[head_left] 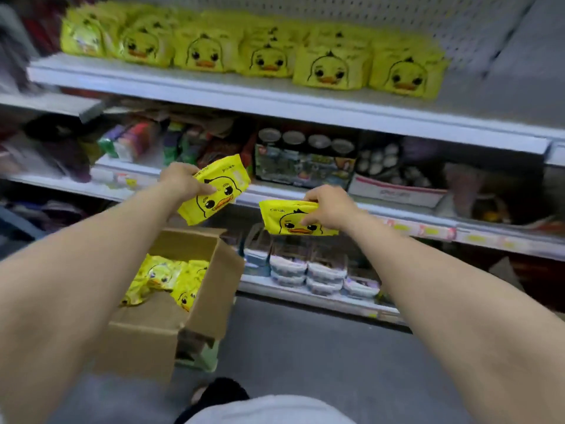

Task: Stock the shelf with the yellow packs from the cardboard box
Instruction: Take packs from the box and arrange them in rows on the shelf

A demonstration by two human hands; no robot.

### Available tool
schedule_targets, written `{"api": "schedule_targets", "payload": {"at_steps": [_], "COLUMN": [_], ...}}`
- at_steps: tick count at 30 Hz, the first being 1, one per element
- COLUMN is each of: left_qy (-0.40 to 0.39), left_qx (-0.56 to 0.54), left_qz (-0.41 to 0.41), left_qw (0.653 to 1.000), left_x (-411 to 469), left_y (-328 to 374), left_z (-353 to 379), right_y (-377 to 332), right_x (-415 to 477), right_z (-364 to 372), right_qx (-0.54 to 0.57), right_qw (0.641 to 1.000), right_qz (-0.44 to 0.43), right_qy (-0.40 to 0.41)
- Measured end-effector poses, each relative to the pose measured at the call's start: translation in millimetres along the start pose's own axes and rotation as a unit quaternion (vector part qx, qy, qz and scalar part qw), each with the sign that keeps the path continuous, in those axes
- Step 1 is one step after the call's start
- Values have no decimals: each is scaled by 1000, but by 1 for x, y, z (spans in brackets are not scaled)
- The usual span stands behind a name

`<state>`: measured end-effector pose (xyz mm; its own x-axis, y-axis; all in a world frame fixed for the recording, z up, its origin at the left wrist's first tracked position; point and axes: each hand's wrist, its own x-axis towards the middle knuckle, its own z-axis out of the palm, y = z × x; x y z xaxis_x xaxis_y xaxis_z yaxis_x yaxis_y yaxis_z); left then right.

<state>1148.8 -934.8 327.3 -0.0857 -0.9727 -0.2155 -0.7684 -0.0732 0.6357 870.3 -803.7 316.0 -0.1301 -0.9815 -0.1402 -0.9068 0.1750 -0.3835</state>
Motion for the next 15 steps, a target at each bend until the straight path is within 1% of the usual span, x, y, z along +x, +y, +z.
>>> {"api": "schedule_targets", "payload": {"at_steps": [4,9,15], "left_qy": [-21,-33,-56], "left_qx": [50,57,57], "left_qz": [88,185,276], "left_qw": [995,981,958], "left_x": [-24,-30,-14], "left_y": [96,203,312], "left_z": [3,21,58], "right_y": [43,102,160], "right_x": [-33,-59,-67], "right_z": [-67,-132,-191], "right_qx": [-3,6,27], "right_qw": [999,988,978], "right_qz": [11,30,72], "right_qy": [51,152,196]}}
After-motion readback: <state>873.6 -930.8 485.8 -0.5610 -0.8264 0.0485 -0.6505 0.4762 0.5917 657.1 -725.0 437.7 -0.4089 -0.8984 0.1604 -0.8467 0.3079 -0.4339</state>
